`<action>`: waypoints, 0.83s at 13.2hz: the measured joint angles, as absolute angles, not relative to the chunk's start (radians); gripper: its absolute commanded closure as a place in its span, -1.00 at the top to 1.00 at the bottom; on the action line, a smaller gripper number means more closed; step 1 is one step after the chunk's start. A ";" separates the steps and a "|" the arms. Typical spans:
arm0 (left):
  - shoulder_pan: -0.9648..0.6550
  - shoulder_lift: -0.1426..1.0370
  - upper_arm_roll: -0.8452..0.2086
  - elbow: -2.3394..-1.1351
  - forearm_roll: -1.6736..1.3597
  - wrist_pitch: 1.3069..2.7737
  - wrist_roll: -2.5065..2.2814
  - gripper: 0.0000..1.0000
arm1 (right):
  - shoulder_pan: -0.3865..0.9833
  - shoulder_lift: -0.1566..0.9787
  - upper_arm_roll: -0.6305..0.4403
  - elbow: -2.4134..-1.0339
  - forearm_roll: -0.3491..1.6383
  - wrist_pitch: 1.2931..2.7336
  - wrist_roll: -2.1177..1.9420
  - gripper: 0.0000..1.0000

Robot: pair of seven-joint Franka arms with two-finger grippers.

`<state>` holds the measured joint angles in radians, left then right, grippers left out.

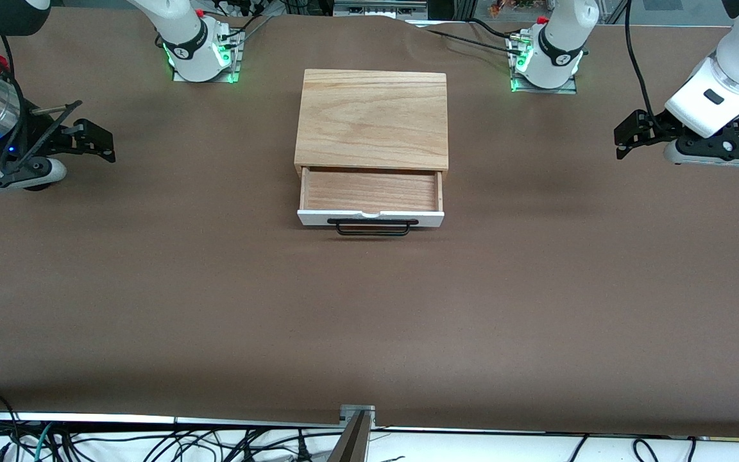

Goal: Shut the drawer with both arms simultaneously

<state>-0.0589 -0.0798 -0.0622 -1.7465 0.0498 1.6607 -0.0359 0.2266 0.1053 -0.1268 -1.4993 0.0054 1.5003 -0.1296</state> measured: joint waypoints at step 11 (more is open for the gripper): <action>-0.059 -0.080 -0.060 -1.748 0.050 1.652 -0.036 1.00 | 0.227 0.100 -0.124 -1.493 0.005 1.495 -0.119 1.00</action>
